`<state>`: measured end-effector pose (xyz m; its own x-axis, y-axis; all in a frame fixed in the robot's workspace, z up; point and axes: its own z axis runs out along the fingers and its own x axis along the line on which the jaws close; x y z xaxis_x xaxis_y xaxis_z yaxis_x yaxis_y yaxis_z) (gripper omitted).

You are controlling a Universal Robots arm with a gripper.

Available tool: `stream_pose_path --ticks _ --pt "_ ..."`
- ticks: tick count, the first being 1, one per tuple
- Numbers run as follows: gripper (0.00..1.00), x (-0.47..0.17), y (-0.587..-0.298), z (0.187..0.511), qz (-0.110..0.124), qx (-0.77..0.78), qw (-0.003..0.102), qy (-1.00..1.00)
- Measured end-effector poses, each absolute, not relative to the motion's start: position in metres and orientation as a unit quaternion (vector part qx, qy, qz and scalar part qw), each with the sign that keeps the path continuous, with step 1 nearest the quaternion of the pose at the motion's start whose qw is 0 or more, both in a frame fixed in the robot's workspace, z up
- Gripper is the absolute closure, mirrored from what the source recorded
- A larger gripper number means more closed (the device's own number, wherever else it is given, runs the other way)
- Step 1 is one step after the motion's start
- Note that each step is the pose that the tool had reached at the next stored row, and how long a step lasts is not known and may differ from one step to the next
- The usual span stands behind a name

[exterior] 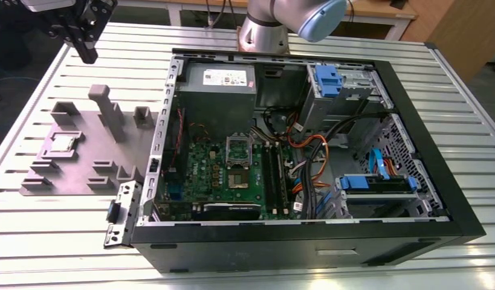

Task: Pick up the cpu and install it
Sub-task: 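Reach for the cpu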

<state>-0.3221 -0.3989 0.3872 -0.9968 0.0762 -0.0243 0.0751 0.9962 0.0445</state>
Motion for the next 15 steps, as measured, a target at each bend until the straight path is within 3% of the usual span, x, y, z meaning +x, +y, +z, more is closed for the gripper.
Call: stream_pose_path --ticks 15 --pt "0.86 -0.3253 -0.3989 0.3872 0.022 0.038 0.013 0.999"
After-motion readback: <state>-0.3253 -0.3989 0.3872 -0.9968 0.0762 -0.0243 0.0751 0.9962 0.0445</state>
